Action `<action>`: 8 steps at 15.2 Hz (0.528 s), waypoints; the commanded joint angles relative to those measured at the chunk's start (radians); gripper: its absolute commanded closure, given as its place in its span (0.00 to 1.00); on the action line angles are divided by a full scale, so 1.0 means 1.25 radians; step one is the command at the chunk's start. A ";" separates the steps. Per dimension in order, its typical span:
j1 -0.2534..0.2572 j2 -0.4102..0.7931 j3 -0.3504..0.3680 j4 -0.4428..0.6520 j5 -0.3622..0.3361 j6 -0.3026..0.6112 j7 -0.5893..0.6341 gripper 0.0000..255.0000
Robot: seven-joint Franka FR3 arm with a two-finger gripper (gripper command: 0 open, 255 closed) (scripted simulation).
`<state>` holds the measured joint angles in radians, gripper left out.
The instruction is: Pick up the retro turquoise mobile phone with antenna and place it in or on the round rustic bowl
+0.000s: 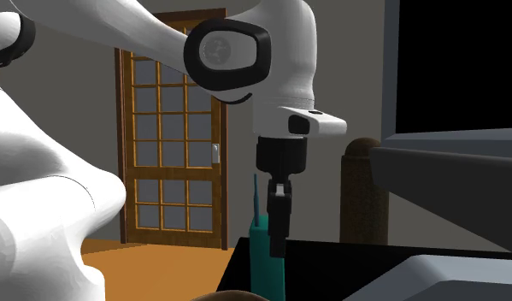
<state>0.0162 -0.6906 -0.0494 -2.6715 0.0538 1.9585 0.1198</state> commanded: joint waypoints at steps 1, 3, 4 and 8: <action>0.000 -0.003 0.000 0.008 0.000 -0.012 0.001 1.00; 0.000 -0.008 0.001 0.026 -0.001 -0.036 0.003 1.00; 0.000 -0.011 0.001 0.036 -0.001 -0.048 0.004 1.00; 0.000 -0.018 0.002 0.074 -0.001 -0.093 0.007 1.00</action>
<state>0.0161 -0.7128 -0.0477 -2.5943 0.0522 1.8573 0.1269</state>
